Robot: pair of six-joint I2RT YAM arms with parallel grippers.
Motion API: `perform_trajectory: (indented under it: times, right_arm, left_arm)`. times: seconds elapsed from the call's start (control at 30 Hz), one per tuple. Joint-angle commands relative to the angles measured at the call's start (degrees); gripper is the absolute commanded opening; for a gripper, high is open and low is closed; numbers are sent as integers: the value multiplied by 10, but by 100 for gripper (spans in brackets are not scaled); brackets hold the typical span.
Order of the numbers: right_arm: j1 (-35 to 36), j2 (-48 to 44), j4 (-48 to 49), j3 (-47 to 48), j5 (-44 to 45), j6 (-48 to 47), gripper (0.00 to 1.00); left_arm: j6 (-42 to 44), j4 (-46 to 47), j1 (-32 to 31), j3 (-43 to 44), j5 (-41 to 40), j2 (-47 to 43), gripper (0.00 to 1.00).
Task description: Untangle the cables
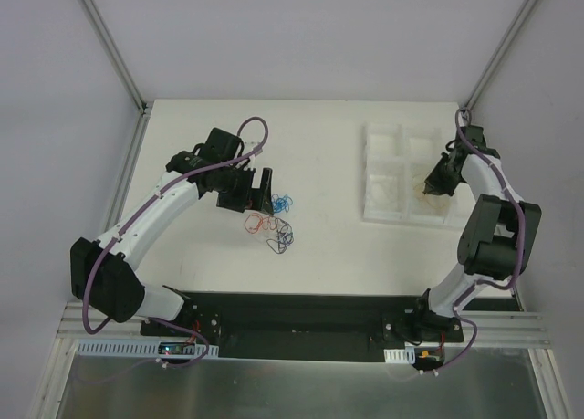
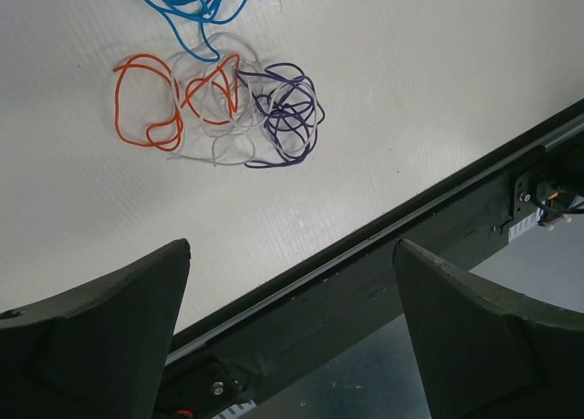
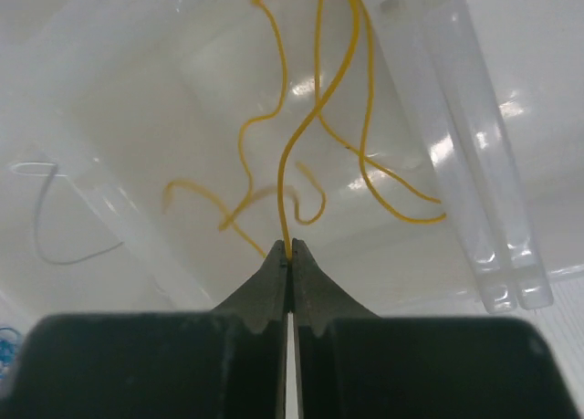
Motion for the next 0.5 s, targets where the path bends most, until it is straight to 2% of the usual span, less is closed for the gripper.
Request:
perform_trajectory:
  times: [0.0,0.17,0.47]
  right_arm:
    - [31,53,-65,57,99,-41,2]
    - [46,57,-99,85,103,-55,20]
    - [51,-53,-168,114,89,-67,62]
  left_arm:
    - [-4,-12,-3,-5,27,-5,92]
    - [-5,-23,-21,36,41,21,90]
    - [8,-38,-38,49,-16,13,91]
